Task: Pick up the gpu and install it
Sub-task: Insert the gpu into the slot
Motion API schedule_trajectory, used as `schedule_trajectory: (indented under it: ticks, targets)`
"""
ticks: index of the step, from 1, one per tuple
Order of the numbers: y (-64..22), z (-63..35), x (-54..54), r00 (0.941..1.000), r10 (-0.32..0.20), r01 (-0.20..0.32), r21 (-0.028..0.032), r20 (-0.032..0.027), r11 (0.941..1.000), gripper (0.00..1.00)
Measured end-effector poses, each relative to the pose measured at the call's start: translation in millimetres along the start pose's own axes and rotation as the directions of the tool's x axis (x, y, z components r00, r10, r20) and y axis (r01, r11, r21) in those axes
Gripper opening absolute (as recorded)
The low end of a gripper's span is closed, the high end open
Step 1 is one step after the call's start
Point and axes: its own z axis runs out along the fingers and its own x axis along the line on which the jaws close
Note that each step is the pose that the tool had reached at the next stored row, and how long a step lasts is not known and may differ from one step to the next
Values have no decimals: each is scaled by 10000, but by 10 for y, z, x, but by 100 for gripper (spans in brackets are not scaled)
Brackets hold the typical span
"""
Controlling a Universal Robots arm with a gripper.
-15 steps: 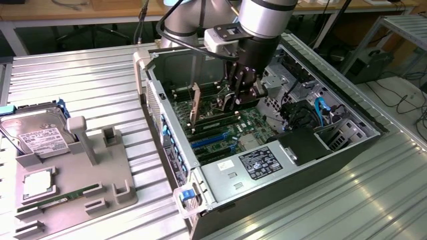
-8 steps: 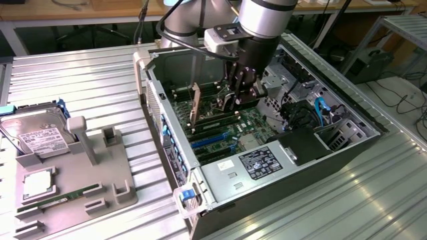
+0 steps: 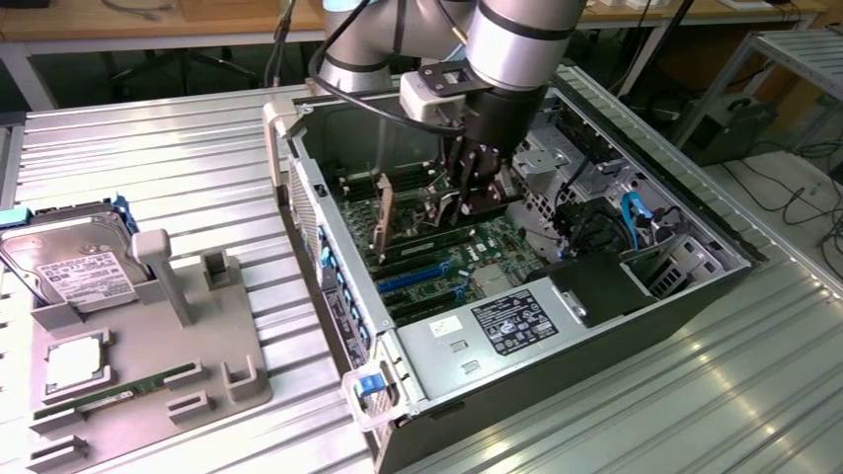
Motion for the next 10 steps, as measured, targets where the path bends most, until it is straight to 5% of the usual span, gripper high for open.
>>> schedule_trajectory:
  ticks: [5,10]
  targets:
    - [56,97,1,10000,0,0,0,0,10000,27]
    - [89,177,0,10000,-3,3,86,1,10000,27]
